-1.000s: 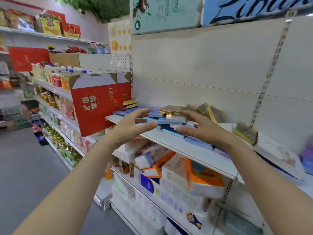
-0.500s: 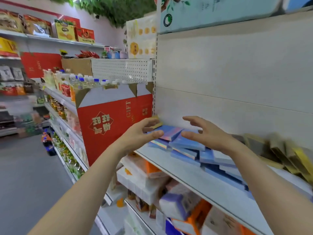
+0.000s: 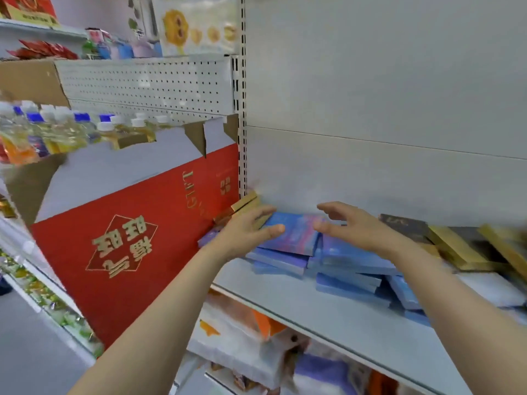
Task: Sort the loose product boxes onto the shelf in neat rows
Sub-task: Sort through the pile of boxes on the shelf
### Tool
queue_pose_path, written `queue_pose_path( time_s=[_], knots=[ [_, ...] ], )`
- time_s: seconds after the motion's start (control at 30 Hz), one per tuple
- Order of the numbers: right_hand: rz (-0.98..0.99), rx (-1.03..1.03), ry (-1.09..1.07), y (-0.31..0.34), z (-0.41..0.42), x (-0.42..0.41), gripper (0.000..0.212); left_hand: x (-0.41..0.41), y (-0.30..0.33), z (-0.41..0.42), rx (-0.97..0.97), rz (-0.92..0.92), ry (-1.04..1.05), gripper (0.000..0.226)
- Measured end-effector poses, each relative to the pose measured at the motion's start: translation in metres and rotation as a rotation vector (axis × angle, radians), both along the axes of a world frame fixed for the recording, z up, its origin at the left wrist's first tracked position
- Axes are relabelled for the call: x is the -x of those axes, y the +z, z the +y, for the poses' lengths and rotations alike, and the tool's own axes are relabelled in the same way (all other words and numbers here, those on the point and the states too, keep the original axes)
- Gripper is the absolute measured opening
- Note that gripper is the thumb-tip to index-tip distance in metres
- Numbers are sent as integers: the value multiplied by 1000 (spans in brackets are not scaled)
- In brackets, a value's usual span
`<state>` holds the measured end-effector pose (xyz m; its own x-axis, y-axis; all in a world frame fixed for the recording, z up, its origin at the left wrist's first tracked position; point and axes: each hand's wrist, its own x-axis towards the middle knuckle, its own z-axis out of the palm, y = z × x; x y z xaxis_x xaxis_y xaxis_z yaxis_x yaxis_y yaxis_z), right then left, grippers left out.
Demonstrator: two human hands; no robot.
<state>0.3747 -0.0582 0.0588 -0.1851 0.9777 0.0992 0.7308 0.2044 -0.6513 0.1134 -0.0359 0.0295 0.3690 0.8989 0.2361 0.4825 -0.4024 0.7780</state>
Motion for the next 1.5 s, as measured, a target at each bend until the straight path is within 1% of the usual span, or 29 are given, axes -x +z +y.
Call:
queue_pose_path(
  time_s=[0.07, 0.13, 0.2, 0.27, 0.33, 0.4, 0.47, 0.5, 0.57, 0.6, 0.67, 0.7, 0.73, 0.77, 0.8, 0.83, 0.87, 0.93, 0.97, 1.0, 1.07, 1.13, 1.17, 1.23, 1.27, 1.4, 1.43, 1.47, 1.5],
  knots=[
    [-97, 42, -60, -13, 10, 12, 63, 1, -19, 26, -24, 74, -25, 62],
    [-248, 91, -126, -24, 18, 24, 68, 5, -32, 45, -42, 122, -23, 61],
    [-401, 123, -200, -36, 26, 34, 79, 11, -42, 57, -28, 126, -53, 59],
    [-532, 128, -243, -47, 32, 44, 89, 17, -54, 67, -16, 111, -84, 64],
    [-586, 113, -223, -56, 36, 55, 95, 21, -63, 71, -6, 92, -97, 74],
    [-579, 108, -179, -61, 39, 63, 96, 25, -69, 76, -6, 62, -112, 76],
    [-562, 75, -188, -62, 42, 65, 93, 27, -70, 80, -2, 23, -135, 73],
    [-580, 32, -212, -60, 43, 64, 86, 28, -71, 82, 3, 1, -153, 70],
    [-644, -78, -234, -53, 41, 62, 65, 29, -68, 83, -3, -45, -151, 68],
    [-629, -145, -247, -48, 39, 60, 54, 30, -66, 85, -19, -81, -128, 68],
    [-498, -282, -314, -34, 37, 53, 35, 30, -57, 87, -12, -197, -101, 70],
    [-390, -350, -382, -28, 35, 49, 24, 29, -53, 87, 13, -244, -106, 73],
    [-226, -392, -445, -23, 34, 43, 9, 28, -48, 87, 25, -262, -111, 74],
    [-8, -409, -505, -17, 33, 40, 14, 26, -46, 88, 12, -250, -100, 75],
    [241, -392, -546, -13, 31, 39, 23, 23, -43, 88, -1, -229, -82, 77],
    [480, -357, -563, -9, 29, 38, 27, 18, -42, 87, 3, -229, -73, 81],
    [661, -314, -577, -6, 26, 39, 31, 12, -39, 86, 35, -254, -77, 87],
    [851, -199, -596, -7, 21, 39, 41, -4, -31, 82, 166, -384, -113, 97],
    [902, -153, -583, -11, 18, 41, 42, -12, -27, 80, 226, -457, -124, 95],
    [938, -114, -559, -13, 16, 43, 39, -19, -22, 79, 251, -518, -123, 86],
    [978, -49, -500, -19, 9, 42, 28, -31, -18, 79, 273, -618, -88, 53],
    [903, -26, -521, -22, 1, 36, 26, -36, -23, 83, 381, -688, -11, 38],
    [800, -53, -570, -24, -2, 29, 26, -36, -26, 82, 436, -688, 19, 34],
    [508, -160, -662, -27, -10, 11, 21, -33, -34, 83, 466, -646, 69, 29],
    [345, -199, -668, -30, -14, 2, 19, -32, -36, 82, 463, -639, 94, 27],
    [-224, -181, -538, -59, -29, 0, 27, -23, -42, 82, 393, -658, 235, 23],
    [-296, -197, -529, -65, -30, 3, 29, -20, -43, 83, 384, -660, 264, 25],
    [-302, -195, -513, -67, -32, 5, 30, -18, -43, 83, 378, -663, 280, 28],
    [-242, -158, -486, -67, -32, 7, 30, -16, -43, 82, 374, -670, 295, 29]
  ],
)
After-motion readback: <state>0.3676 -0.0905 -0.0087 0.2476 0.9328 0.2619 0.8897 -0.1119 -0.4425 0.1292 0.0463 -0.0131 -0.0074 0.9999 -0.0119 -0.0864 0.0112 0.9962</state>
